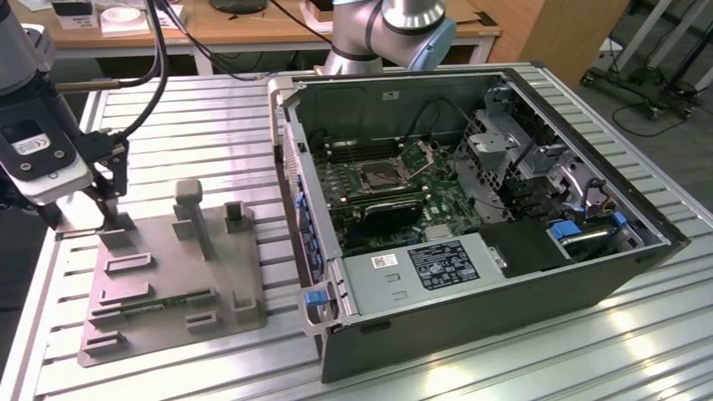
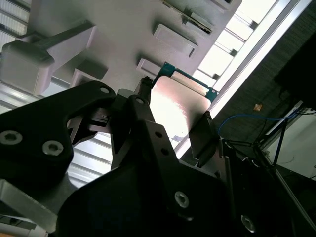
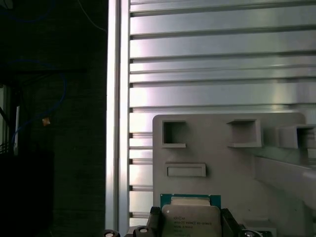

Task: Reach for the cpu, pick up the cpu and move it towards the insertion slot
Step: 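Pick up the cpu and move it towards the insertion slot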

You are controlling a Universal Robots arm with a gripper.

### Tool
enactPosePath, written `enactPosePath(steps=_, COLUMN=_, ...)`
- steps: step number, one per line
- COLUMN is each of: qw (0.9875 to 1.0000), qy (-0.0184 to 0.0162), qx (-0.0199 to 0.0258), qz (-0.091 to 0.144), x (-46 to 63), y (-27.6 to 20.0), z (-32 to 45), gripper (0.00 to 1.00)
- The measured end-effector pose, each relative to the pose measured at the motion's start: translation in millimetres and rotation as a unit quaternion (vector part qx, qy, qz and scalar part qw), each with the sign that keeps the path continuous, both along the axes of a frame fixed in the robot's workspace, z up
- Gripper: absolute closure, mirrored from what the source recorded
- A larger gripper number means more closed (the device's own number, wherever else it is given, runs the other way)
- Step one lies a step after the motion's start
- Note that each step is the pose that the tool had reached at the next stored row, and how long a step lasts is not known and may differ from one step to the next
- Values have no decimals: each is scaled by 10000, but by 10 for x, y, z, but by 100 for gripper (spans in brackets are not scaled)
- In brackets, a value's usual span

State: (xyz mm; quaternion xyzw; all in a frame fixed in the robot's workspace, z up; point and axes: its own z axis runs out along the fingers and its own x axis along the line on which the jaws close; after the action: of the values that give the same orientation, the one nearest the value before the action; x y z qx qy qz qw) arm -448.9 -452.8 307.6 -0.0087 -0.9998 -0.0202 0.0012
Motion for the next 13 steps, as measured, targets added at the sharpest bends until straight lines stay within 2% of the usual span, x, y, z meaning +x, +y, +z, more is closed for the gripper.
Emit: enactPosePath(steps=13, qw=10000, qy=-2, qx=1, qz=0, x=0, y=0, z=103, gripper=45)
